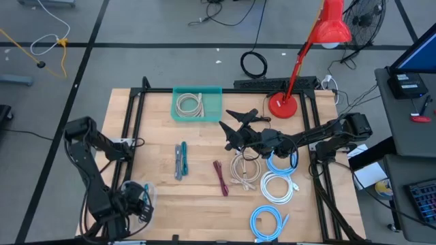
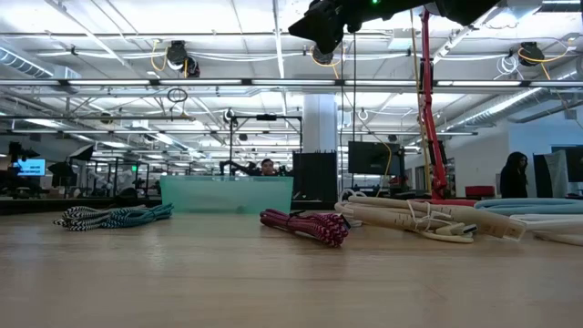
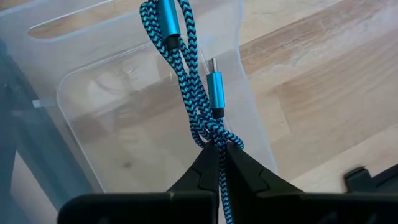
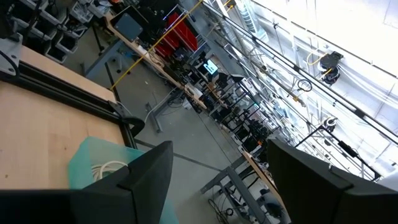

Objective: Pick & Place USB Port
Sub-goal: Put the right blue black charger cable into the transparent bin, then put the white charger cable into the transparent bin

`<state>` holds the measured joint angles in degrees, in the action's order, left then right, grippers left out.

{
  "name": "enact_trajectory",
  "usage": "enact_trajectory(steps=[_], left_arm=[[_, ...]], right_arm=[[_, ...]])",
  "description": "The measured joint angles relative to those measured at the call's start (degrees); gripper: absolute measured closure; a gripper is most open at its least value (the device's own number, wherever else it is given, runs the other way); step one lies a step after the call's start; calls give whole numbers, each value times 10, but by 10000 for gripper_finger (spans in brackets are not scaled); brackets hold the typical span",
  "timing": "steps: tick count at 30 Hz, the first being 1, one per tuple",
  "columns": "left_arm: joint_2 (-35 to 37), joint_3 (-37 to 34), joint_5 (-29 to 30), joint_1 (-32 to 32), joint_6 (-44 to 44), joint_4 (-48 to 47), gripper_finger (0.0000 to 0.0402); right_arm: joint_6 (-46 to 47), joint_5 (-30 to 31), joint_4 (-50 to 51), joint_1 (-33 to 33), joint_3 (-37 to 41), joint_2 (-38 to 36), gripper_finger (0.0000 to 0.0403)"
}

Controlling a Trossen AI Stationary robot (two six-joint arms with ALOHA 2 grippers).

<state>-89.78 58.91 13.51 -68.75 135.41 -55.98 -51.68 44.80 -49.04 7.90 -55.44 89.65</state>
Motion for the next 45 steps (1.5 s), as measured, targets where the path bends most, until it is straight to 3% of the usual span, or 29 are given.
enact_trajectory(steps=[9,22,33,38,45], left_arm=[[-1,-11,-3,1,-4,13,388],[3,-10,0,4,-4,12,261],[71,9,-30,13,1,60,238],[106,41,42,33,-89,70,238],[129,45,204,95,-343,61,238]], right_arm=[[0,0,0,0,0,0,151],[0,1,0,0,0,0,151],[0,1,0,0,0,0,151],[0,2,0,0,0,0,151],[-45,57,-20,-2,0,0,151]])
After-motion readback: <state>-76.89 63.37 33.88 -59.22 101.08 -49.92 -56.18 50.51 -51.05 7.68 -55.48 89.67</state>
